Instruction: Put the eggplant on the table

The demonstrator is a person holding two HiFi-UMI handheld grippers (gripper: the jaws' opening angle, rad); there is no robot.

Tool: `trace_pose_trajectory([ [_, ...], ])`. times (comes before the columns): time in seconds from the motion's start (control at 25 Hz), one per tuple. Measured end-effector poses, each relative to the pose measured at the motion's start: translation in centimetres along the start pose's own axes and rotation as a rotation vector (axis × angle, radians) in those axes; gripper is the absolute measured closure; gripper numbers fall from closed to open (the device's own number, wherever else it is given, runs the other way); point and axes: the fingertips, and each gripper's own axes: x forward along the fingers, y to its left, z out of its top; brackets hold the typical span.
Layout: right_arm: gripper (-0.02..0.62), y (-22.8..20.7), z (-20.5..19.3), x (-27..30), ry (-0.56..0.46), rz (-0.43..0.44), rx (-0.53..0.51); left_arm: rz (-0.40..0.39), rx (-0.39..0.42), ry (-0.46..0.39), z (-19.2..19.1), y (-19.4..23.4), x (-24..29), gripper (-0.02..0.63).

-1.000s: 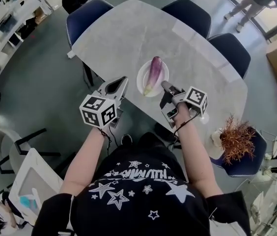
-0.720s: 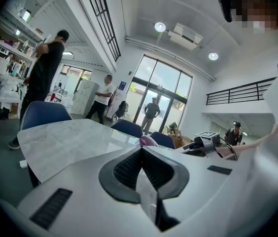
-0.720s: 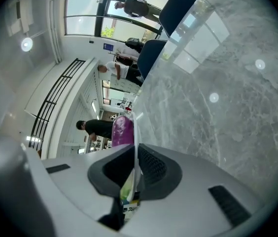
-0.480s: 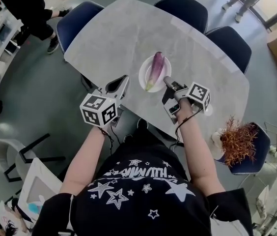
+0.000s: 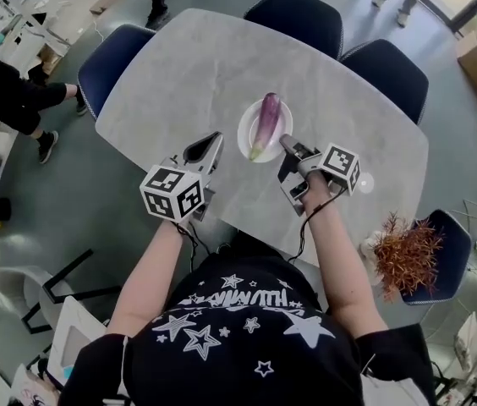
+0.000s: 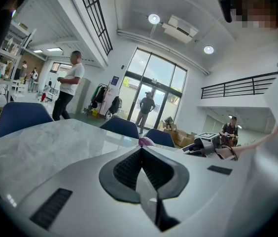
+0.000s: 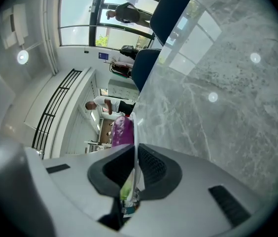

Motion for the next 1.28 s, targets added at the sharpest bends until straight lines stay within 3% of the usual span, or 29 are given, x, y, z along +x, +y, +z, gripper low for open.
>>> trace_pose_trajectory([
  [0.16,0.569,-0.5,2.6,0.4,0.003,-0.009,-0.021,-0.003,0.012,0.031,0.3,-0.3,3.3,0.598],
  [0.72,0.569,-3.1,4.9,1.6,-0.001,0.006,0.033,-0.028,0.033,0.066,0.6,-0.2,9.1,0.598],
  [1.28,0.569,-5.2,5.9,2.3,-0.077,-0.049,0.063,-0.124,0.040,0.145,0.2,1.8,13.2,0.598],
])
